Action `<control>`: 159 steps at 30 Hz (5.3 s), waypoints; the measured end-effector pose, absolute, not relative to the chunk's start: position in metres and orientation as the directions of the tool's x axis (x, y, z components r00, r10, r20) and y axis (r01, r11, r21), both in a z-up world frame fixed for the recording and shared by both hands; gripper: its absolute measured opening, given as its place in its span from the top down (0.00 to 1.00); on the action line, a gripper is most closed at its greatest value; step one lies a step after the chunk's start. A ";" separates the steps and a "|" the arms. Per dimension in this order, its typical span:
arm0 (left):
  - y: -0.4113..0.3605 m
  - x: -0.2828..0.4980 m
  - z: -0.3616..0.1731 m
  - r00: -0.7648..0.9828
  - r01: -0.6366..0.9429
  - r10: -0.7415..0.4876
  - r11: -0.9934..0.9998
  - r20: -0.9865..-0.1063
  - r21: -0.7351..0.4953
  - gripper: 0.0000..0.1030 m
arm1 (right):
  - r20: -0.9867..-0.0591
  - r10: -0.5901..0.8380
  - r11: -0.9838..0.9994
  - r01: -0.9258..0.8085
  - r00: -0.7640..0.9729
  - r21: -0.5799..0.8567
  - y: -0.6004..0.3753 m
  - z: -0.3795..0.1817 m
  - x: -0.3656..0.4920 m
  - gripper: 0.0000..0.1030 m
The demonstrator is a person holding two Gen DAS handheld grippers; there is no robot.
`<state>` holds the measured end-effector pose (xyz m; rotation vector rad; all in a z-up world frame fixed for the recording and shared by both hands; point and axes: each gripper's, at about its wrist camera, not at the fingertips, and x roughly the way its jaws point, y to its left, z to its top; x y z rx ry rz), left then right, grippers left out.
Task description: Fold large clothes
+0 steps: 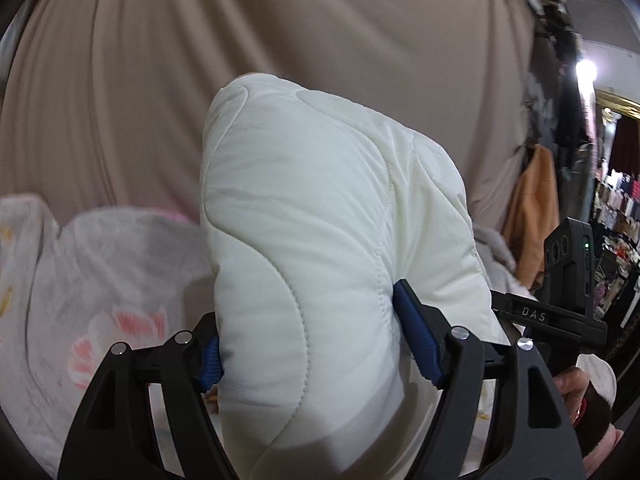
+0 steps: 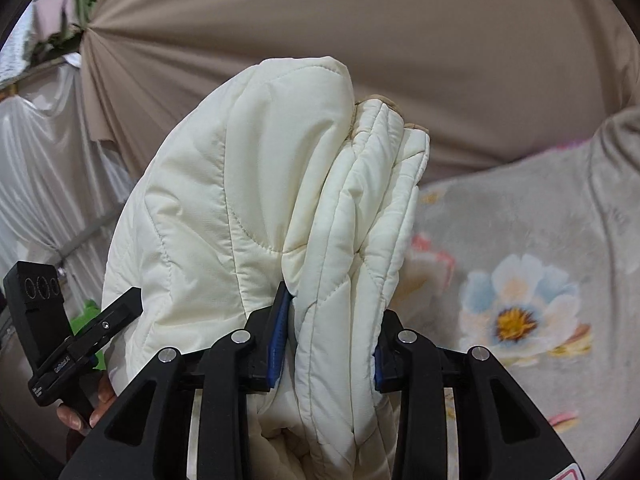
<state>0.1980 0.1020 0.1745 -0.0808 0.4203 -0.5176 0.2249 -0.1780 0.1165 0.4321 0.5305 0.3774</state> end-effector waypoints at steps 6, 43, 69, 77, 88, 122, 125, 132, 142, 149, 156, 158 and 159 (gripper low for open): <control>0.115 0.274 0.078 0.718 0.387 -0.454 0.890 -0.527 -0.240 0.31 | -0.573 0.416 0.865 -0.115 0.706 0.488 -0.160 0.028 0.294 0.68; 0.084 0.203 0.037 0.821 0.083 -0.006 0.990 -0.571 0.110 0.19 | -0.650 0.051 0.995 -0.094 0.758 -0.031 -0.104 -0.007 0.221 0.74; 0.043 0.093 0.015 0.839 0.126 0.019 0.966 -0.545 0.227 0.08 | -0.643 -0.054 0.999 0.036 0.764 -0.041 -0.109 0.003 0.091 0.17; 0.045 0.087 0.009 0.818 0.078 0.048 0.978 -0.574 0.193 0.05 | -0.669 -0.060 0.998 0.068 0.741 -0.014 -0.106 -0.010 0.081 0.16; 0.045 0.093 0.001 0.800 0.053 0.090 0.974 -0.593 0.220 0.05 | -0.688 -0.075 0.997 0.072 0.722 -0.033 -0.102 -0.018 0.087 0.16; 0.045 0.093 -0.001 0.797 0.038 0.116 0.970 -0.593 0.240 0.05 | -0.691 -0.098 0.995 0.087 0.716 -0.051 -0.097 -0.019 0.087 0.16; 0.045 0.093 -0.001 0.797 0.038 0.115 0.970 -0.593 0.240 0.05 | -0.691 -0.097 0.995 0.086 0.716 -0.051 -0.097 -0.019 0.088 0.16; 0.045 0.092 -0.001 0.797 0.038 0.116 0.970 -0.593 0.241 0.05 | -0.691 -0.098 0.995 0.086 0.716 -0.052 -0.098 -0.019 0.087 0.16; 0.045 0.093 -0.001 0.797 0.039 0.114 0.970 -0.592 0.240 0.06 | -0.690 -0.095 0.995 0.083 0.717 -0.052 -0.099 -0.019 0.088 0.16; 0.045 0.092 -0.001 0.798 0.038 0.116 0.970 -0.592 0.241 0.06 | -0.690 -0.095 0.995 0.082 0.717 -0.052 -0.099 -0.019 0.088 0.16; 0.045 0.092 0.001 0.799 0.041 0.111 0.970 -0.590 0.238 0.07 | -0.689 -0.094 0.995 0.079 0.719 -0.053 -0.101 -0.018 0.088 0.16; 0.045 0.092 0.000 0.799 0.040 0.112 0.970 -0.590 0.239 0.08 | -0.688 -0.095 0.995 0.080 0.719 -0.053 -0.101 -0.018 0.088 0.16; 0.045 0.092 0.000 0.800 0.040 0.112 0.970 -0.590 0.238 0.08 | -0.688 -0.095 0.995 0.081 0.719 -0.054 -0.101 -0.018 0.088 0.16</control>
